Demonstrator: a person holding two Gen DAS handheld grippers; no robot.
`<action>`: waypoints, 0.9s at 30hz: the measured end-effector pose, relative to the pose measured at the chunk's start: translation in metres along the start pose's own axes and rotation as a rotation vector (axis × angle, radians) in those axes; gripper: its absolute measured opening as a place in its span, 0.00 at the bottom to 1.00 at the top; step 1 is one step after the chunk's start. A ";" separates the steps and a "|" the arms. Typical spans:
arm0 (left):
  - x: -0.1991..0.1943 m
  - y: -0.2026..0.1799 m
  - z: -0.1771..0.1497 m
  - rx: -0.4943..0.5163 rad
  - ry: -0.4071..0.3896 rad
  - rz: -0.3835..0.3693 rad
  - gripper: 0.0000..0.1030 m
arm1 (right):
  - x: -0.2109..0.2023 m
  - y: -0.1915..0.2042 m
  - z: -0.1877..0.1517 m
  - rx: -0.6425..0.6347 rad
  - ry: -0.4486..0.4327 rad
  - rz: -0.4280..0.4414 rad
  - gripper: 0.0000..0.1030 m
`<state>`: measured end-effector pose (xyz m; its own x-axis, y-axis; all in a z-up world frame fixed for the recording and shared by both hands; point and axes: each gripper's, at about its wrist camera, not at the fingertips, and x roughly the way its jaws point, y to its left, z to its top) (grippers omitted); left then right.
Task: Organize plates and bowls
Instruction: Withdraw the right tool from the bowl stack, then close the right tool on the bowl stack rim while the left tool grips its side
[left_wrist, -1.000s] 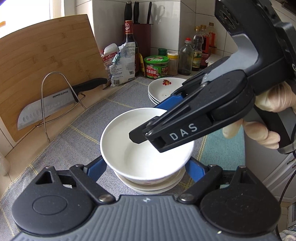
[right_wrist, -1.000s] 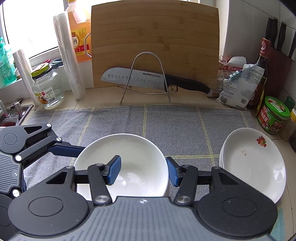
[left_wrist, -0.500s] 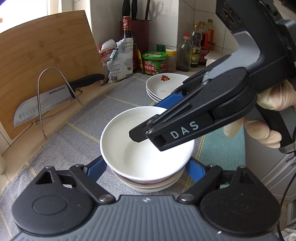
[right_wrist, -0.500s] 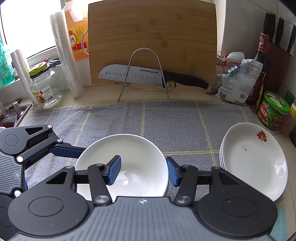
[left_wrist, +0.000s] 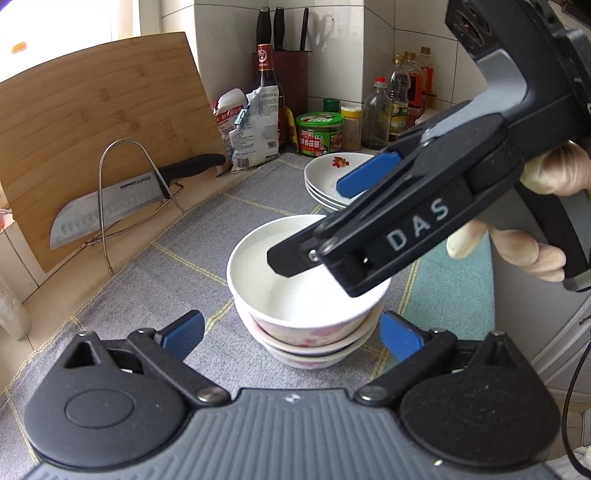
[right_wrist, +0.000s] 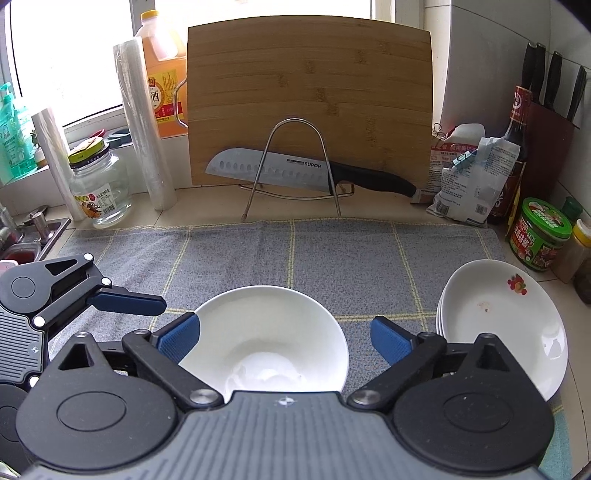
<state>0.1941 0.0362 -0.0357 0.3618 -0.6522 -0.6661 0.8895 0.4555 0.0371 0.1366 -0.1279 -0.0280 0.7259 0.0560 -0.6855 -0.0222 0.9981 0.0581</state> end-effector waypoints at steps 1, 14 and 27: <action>-0.002 0.001 -0.003 -0.004 0.004 0.002 0.98 | -0.002 0.001 0.000 -0.002 -0.006 -0.001 1.00; -0.014 0.020 -0.045 -0.065 0.035 -0.019 0.98 | -0.041 0.023 -0.036 0.029 -0.037 -0.068 1.00; 0.007 0.004 -0.052 -0.205 0.111 0.100 0.98 | -0.005 -0.011 -0.084 -0.093 0.055 -0.002 1.00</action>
<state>0.1858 0.0653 -0.0794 0.4023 -0.5320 -0.7451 0.7714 0.6353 -0.0371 0.0752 -0.1368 -0.0861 0.6875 0.0532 -0.7242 -0.0865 0.9962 -0.0090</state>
